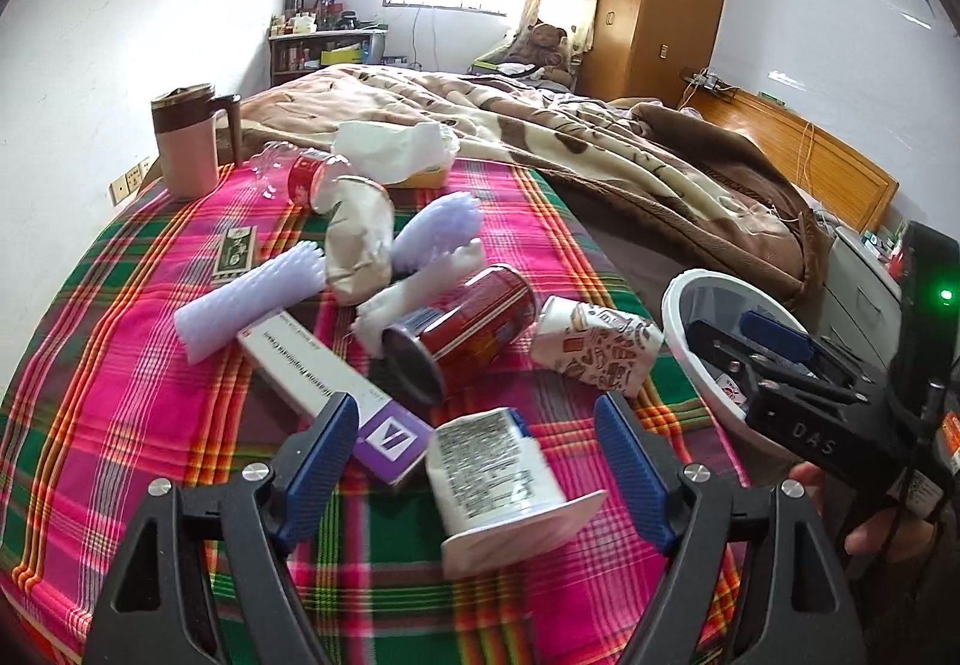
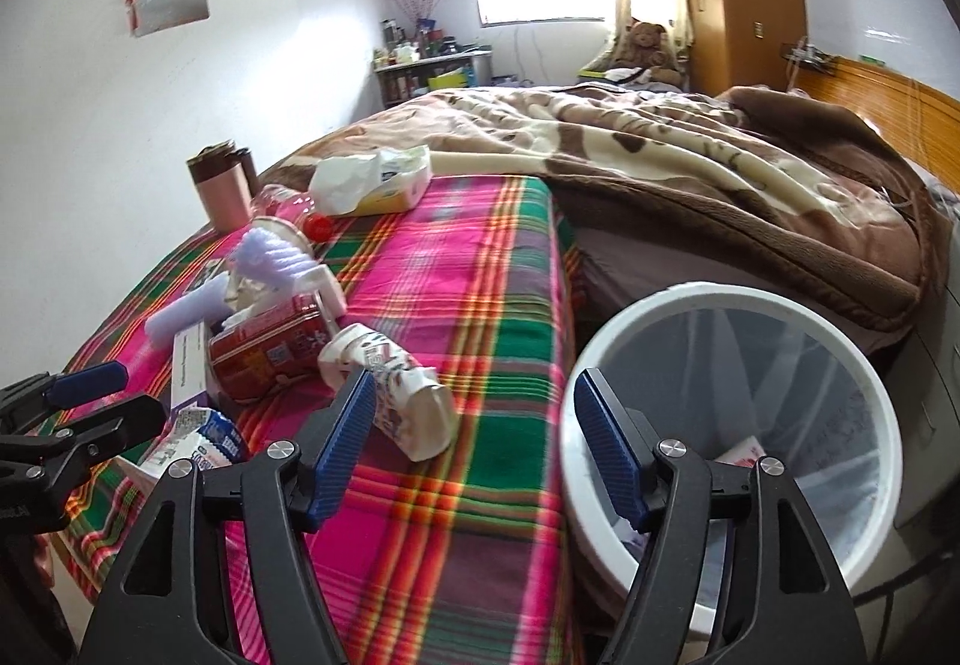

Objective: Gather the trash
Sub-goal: 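Move both open tools back over the trash on the bedspread, then grasp the white plastic tray with the left tool while the right tool grasps the patterned paper cup, then carry the white tray with the left tool while the right tool carries the paper cup over the wastebasket, then open the left tool while the right tool opens, dropping tray and cup into the wastebasket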

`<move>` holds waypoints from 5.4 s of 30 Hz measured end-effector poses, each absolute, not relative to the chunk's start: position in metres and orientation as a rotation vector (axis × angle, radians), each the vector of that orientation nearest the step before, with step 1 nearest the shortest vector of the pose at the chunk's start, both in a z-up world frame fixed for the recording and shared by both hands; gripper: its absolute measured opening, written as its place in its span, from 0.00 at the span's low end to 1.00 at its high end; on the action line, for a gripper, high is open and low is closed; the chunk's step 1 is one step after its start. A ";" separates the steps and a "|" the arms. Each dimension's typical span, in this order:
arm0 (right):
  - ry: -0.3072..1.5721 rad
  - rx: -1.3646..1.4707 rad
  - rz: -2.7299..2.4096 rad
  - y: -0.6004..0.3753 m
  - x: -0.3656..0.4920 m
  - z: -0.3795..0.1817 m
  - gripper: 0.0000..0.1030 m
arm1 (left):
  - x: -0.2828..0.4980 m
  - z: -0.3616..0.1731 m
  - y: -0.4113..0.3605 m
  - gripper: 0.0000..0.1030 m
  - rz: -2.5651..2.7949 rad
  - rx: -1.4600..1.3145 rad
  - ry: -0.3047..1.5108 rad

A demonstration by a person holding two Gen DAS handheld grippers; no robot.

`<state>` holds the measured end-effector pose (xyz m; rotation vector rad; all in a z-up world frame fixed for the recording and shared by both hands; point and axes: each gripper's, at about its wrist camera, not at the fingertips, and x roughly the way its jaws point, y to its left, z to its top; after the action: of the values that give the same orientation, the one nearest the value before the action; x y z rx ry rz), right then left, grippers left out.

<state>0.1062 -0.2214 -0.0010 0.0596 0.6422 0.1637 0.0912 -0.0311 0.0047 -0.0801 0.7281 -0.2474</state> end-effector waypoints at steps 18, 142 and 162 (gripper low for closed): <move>0.735 0.008 0.250 -0.197 0.143 -0.016 0.69 | 0.090 -0.018 -0.037 0.83 -0.339 -0.103 0.815; 0.616 0.221 -0.211 -0.331 0.054 0.011 0.27 | 0.117 0.031 -0.215 0.58 -0.644 0.085 0.652; 0.701 0.227 -0.288 -0.354 0.064 -0.007 0.27 | 0.128 0.016 -0.248 0.67 -0.674 0.115 0.699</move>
<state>0.0645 -0.3538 -0.0065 0.2268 0.7009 -0.2879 0.1280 -0.2476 0.0163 0.1151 0.6988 -0.6742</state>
